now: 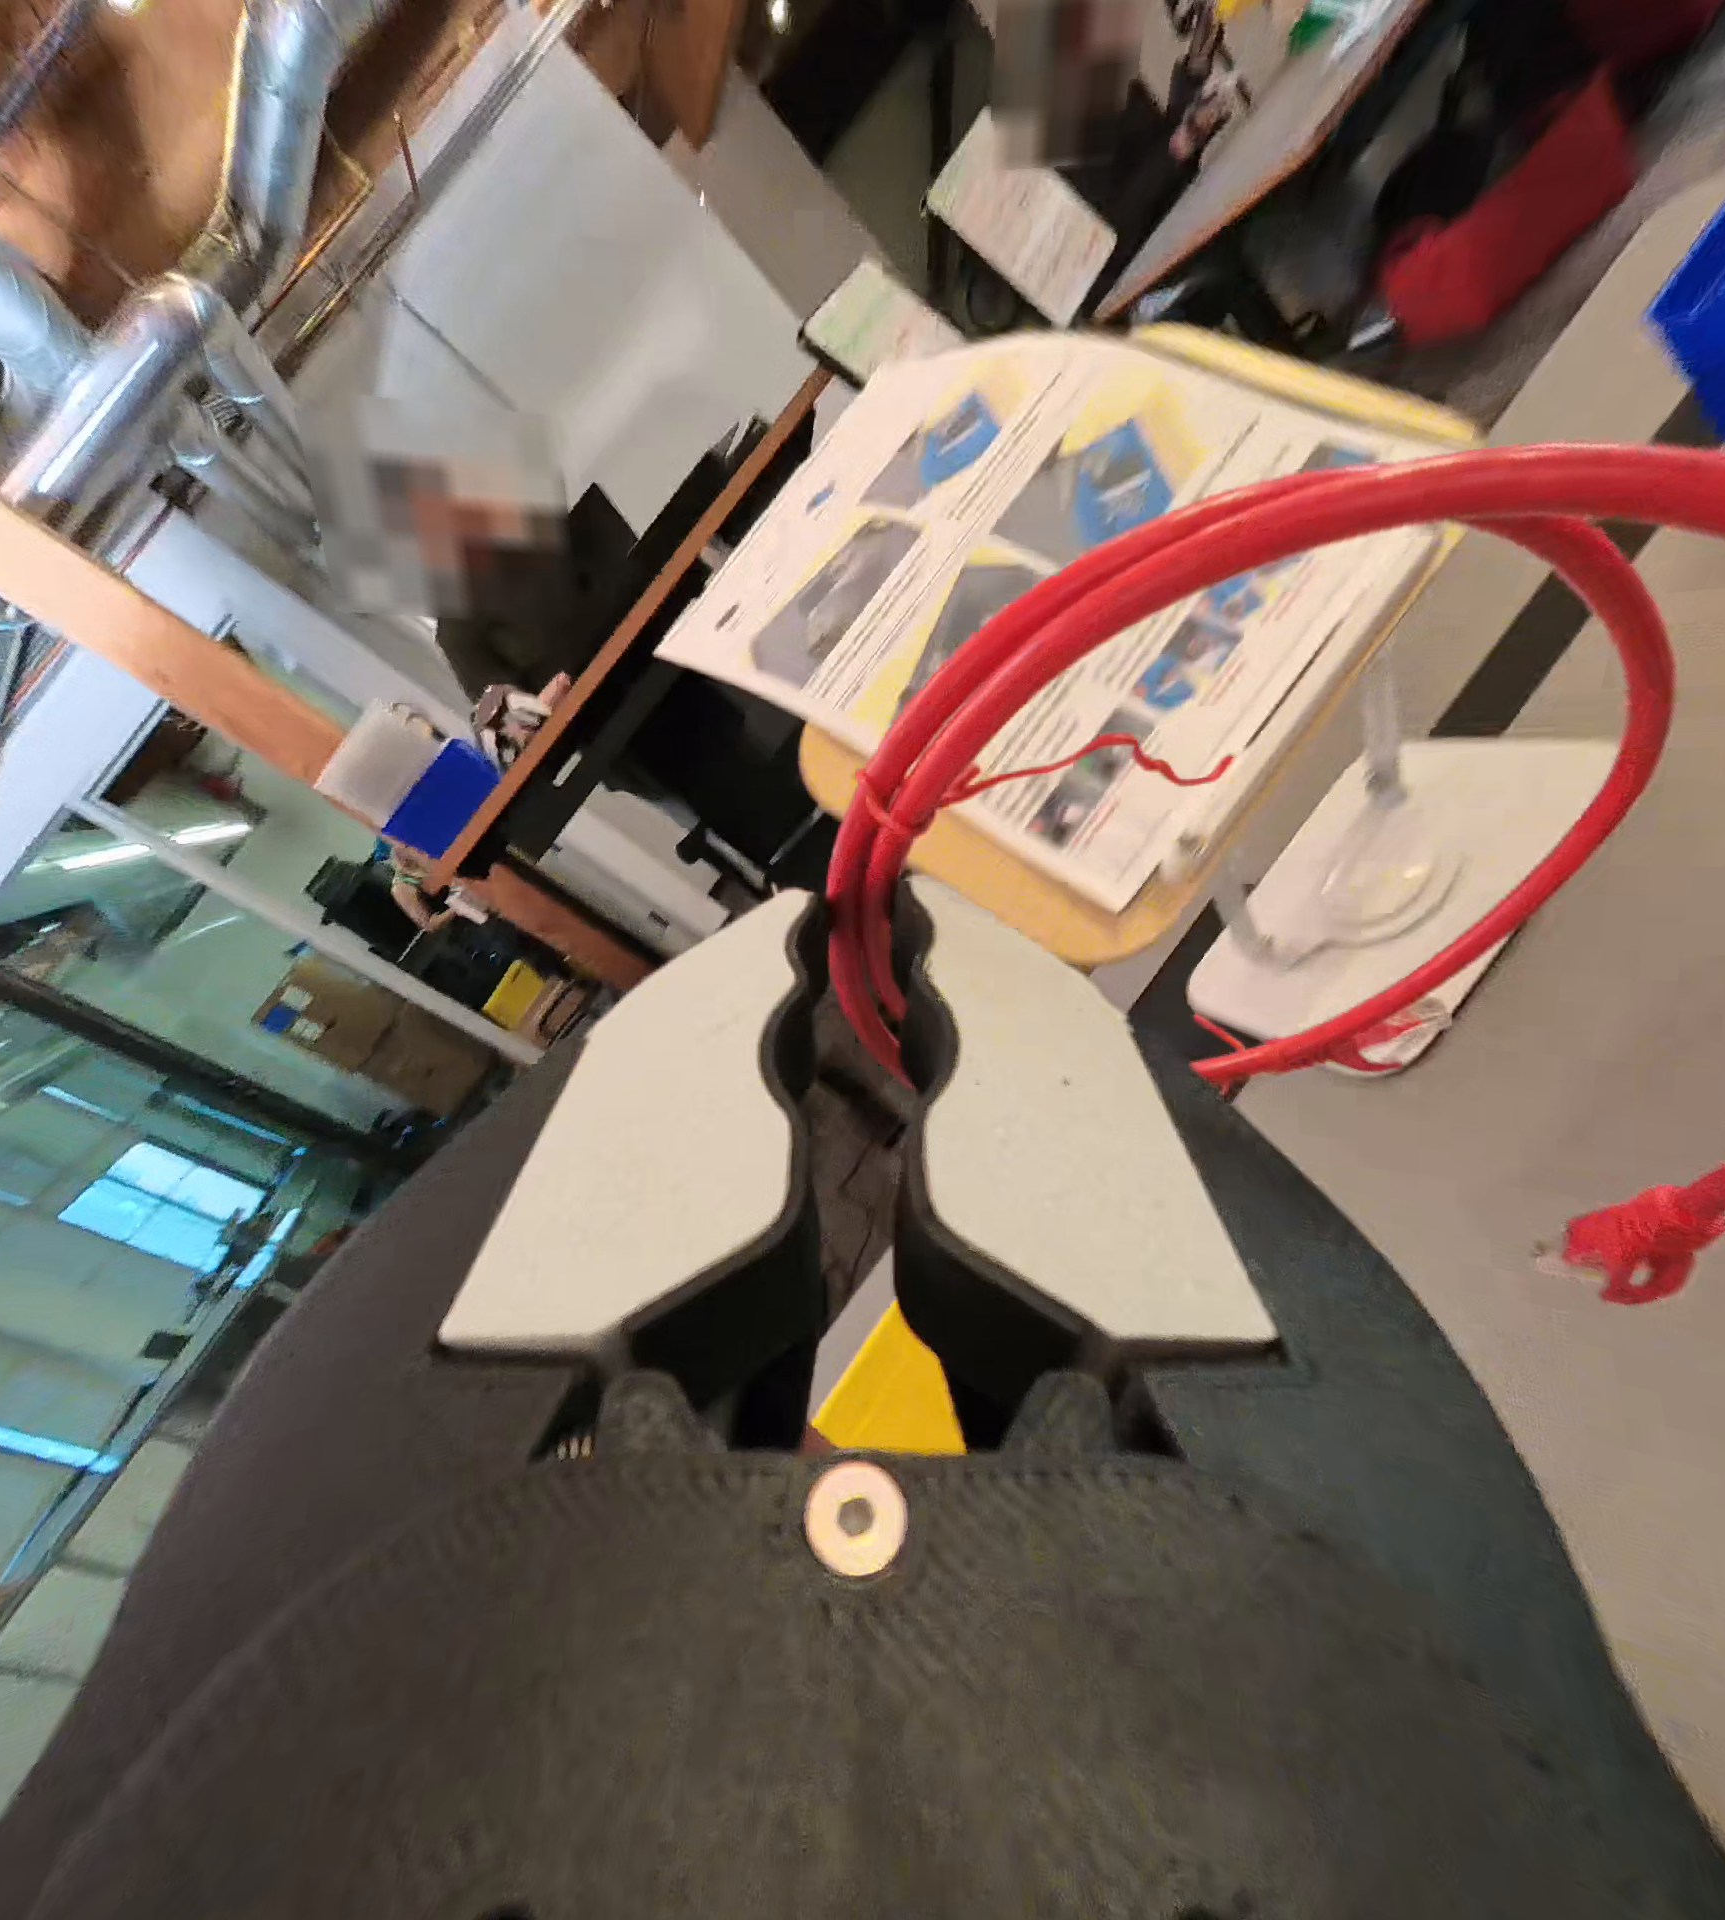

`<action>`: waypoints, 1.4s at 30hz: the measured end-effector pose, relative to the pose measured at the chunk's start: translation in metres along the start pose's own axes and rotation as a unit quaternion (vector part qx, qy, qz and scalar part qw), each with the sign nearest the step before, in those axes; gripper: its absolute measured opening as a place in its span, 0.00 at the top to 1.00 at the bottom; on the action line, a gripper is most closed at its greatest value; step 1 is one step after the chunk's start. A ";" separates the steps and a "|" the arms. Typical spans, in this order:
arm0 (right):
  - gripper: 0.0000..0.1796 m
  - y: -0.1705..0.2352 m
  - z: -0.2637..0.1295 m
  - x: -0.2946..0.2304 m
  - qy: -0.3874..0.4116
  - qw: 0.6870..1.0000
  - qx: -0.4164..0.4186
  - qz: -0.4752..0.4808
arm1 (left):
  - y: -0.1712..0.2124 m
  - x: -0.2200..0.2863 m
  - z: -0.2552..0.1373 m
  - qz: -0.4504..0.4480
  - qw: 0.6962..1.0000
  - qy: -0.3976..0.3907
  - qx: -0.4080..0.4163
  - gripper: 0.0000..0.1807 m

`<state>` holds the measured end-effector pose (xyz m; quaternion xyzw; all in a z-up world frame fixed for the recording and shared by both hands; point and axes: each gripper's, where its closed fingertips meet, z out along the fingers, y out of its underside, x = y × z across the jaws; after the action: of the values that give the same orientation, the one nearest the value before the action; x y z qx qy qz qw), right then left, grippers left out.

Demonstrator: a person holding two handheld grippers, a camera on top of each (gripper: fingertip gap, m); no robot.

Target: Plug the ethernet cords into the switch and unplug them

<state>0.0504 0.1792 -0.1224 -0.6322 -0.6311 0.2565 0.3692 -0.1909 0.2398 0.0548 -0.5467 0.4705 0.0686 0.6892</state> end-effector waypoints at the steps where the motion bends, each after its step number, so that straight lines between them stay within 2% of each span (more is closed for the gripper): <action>1: 0.64 -0.006 0.003 0.001 0.004 1.000 0.013 -0.007 | -0.008 0.008 0.010 -0.012 1.000 0.004 0.006 0.94; 6: 0.64 -0.025 0.010 0.003 0.045 0.995 0.035 -0.079 | -0.035 0.042 0.066 -0.105 0.993 0.017 0.049 0.94; 8: 0.66 -0.024 0.008 -0.004 0.034 0.995 0.029 -0.088 | -0.039 0.051 0.085 -0.149 0.987 0.019 0.063 0.94; 10: 0.69 -0.020 0.004 -0.012 0.015 0.995 0.027 -0.100 | -0.039 0.057 0.100 -0.192 0.978 0.012 0.074 0.94; 15: 0.67 -0.020 0.007 0.004 0.038 0.995 0.045 -0.075 | -0.025 0.079 0.126 -0.260 0.963 0.008 0.064 0.94; 20: 0.66 -0.013 0.036 0.019 0.050 0.997 0.034 -0.052 | -0.011 0.097 0.139 -0.270 0.962 0.006 0.039 0.93; 26: 0.80 -0.026 0.065 0.019 0.037 0.996 0.077 -0.005 | 0.001 0.103 0.145 -0.266 0.964 -0.007 0.004 0.94; 30: 0.94 -0.029 0.071 0.024 0.053 0.994 0.094 0.007 | 0.006 0.104 0.146 -0.254 0.967 -0.011 -0.011 0.93; 33: 0.95 -0.034 0.067 0.021 0.040 0.992 0.117 0.015 | 0.010 0.104 0.146 -0.257 0.966 -0.003 -0.017 0.94; 36: 0.95 -0.033 0.063 0.015 0.012 0.993 0.117 0.017 | 0.017 0.112 0.147 -0.250 0.967 0.034 -0.039 0.93; 39: 0.95 -0.032 0.060 -0.002 -0.055 0.991 0.120 0.031 | 0.029 0.131 0.139 -0.222 0.965 0.123 -0.071 0.94; 42: 0.95 -0.027 0.062 -0.018 -0.128 0.983 0.115 0.062 | 0.059 0.138 0.119 -0.182 0.956 0.175 -0.149 0.94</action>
<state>-0.0163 0.1689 -0.1406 -0.5856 -0.5984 0.4288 0.3393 -0.0834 0.3022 -0.0910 -0.7231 0.4611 -0.0850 0.5073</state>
